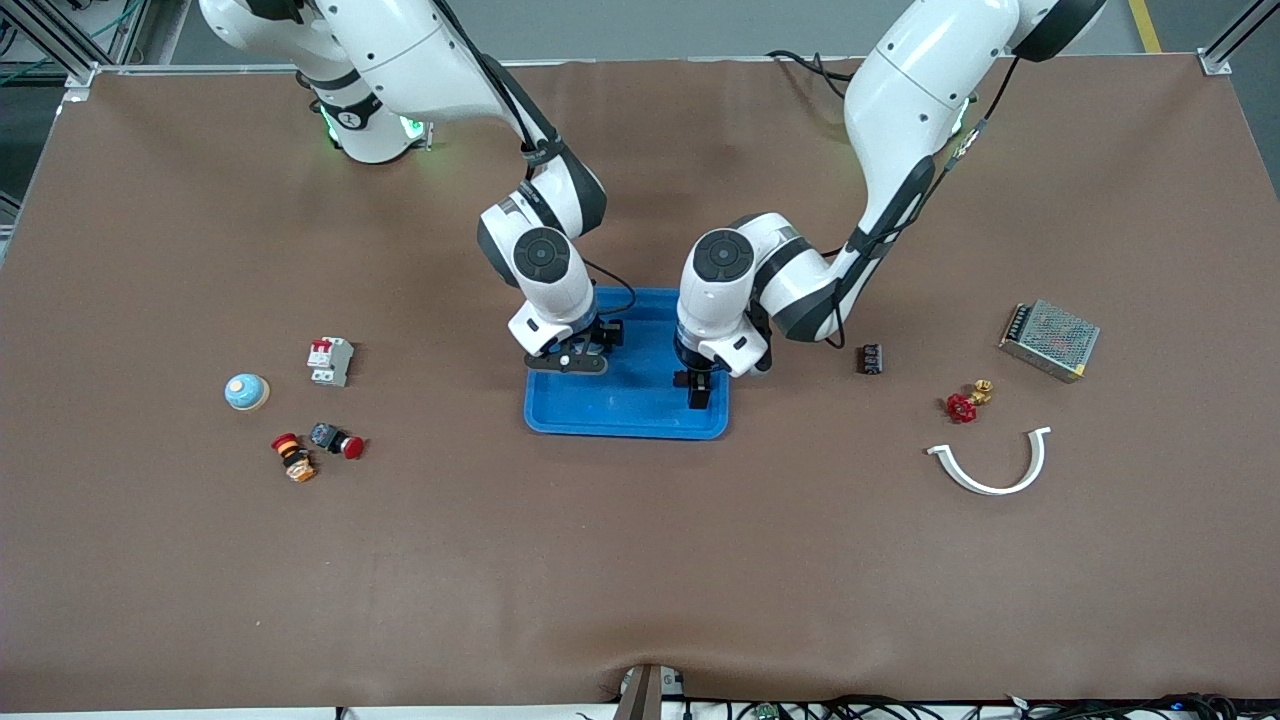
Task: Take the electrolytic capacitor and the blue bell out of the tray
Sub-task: 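Lift the bell with the right gripper while the left gripper lifts the capacitor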
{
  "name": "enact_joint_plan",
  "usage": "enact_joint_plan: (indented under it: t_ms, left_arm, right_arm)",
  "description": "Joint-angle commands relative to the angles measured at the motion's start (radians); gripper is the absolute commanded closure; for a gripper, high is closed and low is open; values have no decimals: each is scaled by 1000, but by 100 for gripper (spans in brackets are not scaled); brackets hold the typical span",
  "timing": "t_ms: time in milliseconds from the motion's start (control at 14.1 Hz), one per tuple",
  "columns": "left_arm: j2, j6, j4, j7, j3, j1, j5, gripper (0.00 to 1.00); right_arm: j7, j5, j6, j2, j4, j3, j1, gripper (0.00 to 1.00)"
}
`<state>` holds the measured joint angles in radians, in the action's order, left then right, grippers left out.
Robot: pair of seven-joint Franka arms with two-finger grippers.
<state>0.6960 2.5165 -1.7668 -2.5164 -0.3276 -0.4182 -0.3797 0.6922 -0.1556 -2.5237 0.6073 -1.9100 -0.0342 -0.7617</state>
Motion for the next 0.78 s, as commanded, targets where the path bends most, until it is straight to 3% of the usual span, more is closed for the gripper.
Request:
enact_joint_plan:
  t_ms: [0,71,495,566,637,708]
  left_arm:
    - [16,2,17,-15,5,-7,-30,0]
    - [17,2,17,-15,5,-7,-36,0]
    - [25,2,20,11,5,-8,-39,0]
    - [25,2,20,25,5,-10,-41,18]
    - [26,2,20,46,5,-10,-39,47]
    - [27,2,20,50,5,-10,-39,83]
  right_arm:
    - [4,-8,-12,-4,-7,-9,-16,57]
    - [4,-8,-10,-8,-7,-9,-16,61]
    - [-5,-8,55,-52,8,-10,-11,61]
    - [-11,-8,107,-72,26,-10,-4,61]
    - [-14,-8,164,-89,46,-13,-1,61]
    - [-16,-8,227,-109,66,-15,2,61]
